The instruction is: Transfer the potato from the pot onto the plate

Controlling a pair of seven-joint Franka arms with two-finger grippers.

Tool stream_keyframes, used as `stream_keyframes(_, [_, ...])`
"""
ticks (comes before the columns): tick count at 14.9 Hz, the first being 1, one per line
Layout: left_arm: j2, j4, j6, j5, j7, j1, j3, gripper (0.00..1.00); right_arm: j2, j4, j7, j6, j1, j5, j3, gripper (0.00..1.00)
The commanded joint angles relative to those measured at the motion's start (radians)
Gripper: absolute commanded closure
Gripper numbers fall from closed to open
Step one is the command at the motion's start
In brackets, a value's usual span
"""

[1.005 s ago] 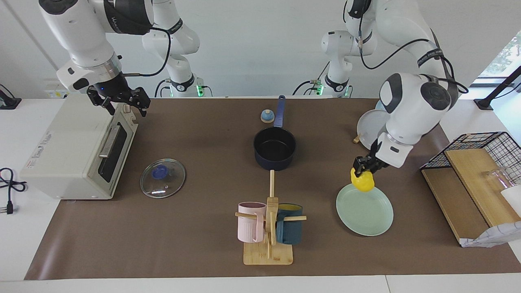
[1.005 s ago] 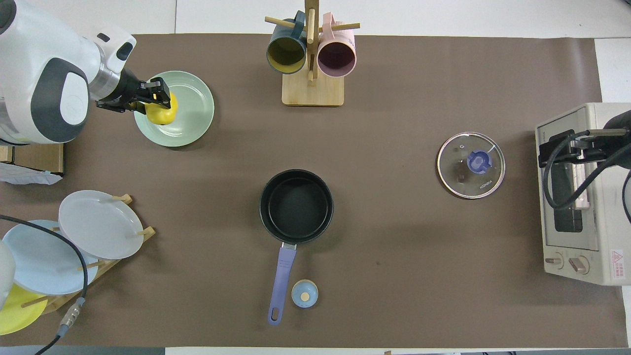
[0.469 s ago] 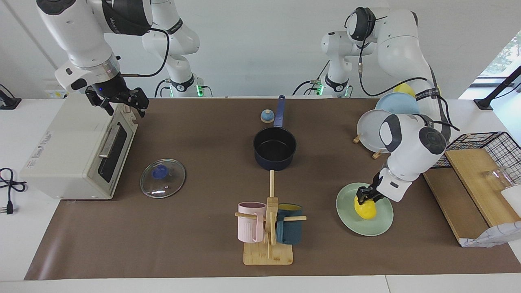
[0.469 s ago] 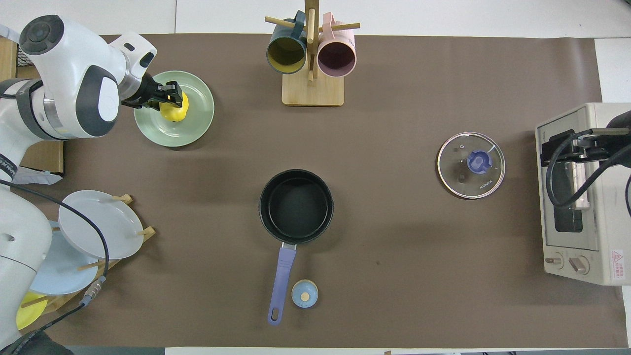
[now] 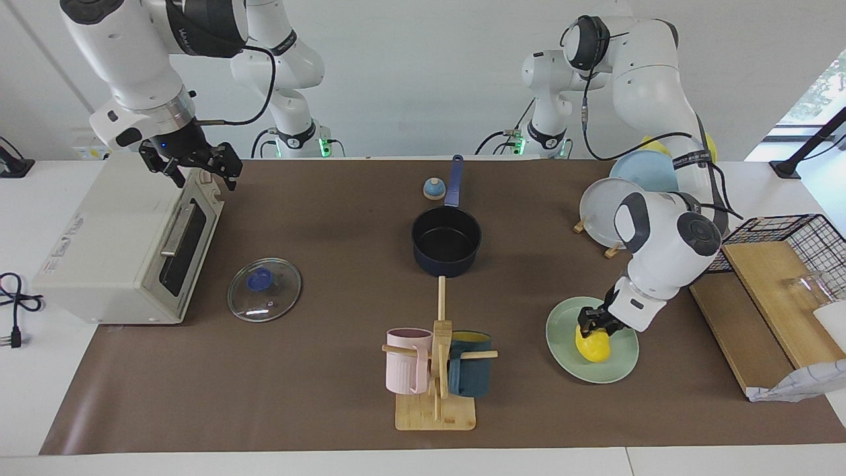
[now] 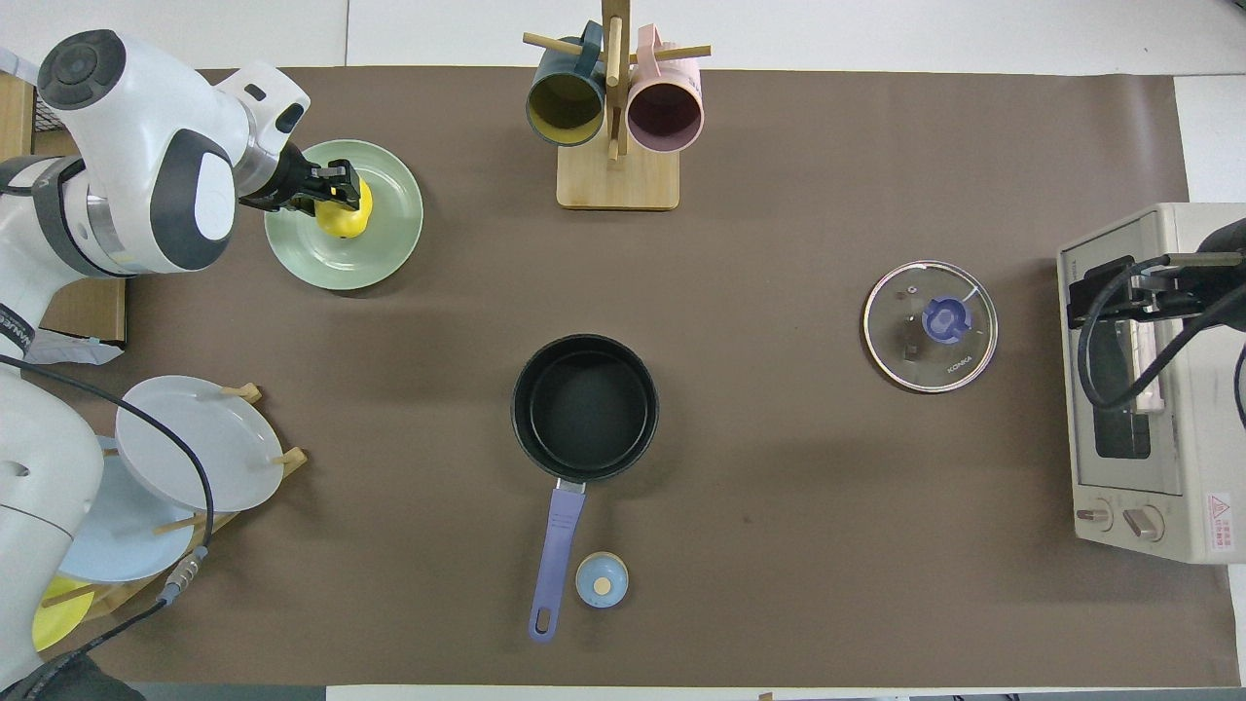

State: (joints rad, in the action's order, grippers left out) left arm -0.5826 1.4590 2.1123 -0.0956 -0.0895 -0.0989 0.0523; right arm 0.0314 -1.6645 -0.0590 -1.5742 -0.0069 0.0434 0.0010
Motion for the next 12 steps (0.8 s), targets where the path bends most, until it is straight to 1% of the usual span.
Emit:
stream_keyframes(1, [0.006,0.005,0.009,0.024,0.014,0.005,0.001,0.0,0.005,-0.009,-0.013,-0.004,-0.01,-0.019,0.008,0.0])
stream_keyframes(3, [0.036,0.0,-0.015,0.03,0.014,0.005,0.001,0.0,0.005,0.0,-0.013,-0.004,-0.01,-0.02,0.008,0.0])
stream_keyframes(5, [0.111,0.001,-0.082,0.027,0.005,0.008,-0.002,0.0,0.005,0.002,-0.013,-0.004,-0.008,-0.02,0.008,0.0])
stream_keyframes(9, [0.312,0.006,-0.314,0.03,-0.019,0.008,-0.043,0.0,0.005,0.002,-0.013,-0.004,-0.007,-0.02,0.008,0.0])
stream_keyframes(12, [0.45,0.021,-0.447,0.037,0.002,0.007,-0.069,0.0,0.004,0.002,-0.013,-0.004,-0.007,-0.02,0.008,0.0])
